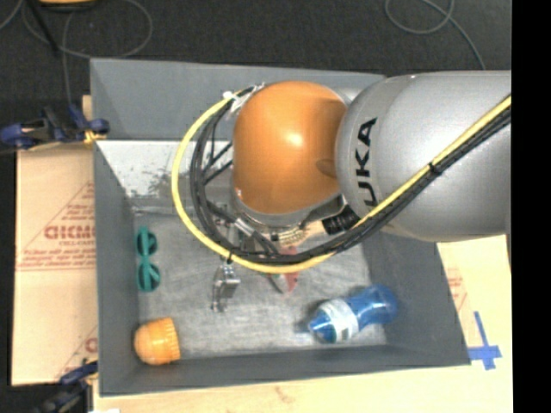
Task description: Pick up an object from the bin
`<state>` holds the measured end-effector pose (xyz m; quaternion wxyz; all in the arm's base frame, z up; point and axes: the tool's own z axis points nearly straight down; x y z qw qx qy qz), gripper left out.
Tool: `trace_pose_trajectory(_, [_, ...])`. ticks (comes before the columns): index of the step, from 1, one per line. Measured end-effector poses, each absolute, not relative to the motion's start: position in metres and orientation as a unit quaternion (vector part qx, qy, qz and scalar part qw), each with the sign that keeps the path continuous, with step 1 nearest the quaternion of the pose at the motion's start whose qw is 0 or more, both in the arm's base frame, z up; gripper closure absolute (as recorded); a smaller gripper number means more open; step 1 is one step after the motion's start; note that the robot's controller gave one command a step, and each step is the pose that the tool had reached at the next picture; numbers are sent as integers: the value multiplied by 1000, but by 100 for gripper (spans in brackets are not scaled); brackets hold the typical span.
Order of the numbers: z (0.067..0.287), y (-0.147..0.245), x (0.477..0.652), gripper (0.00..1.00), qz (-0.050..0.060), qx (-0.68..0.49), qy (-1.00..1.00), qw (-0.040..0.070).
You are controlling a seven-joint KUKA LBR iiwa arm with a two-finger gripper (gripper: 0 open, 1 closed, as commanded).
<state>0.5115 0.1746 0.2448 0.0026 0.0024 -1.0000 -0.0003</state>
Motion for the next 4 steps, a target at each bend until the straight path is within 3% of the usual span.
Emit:
trace_pose_trajectory(1, [249,174,513,0,-1,1,-1000,-1])
trace_pose_trajectory(2, [276,152,509,0,0,-75,-997,4])
trace_pose_trajectory(3, [254,131,515,0,-2,-150,-989,-5])
trace_pose_trajectory(4, [223,116,522,0,0,-16,-1000,-1])
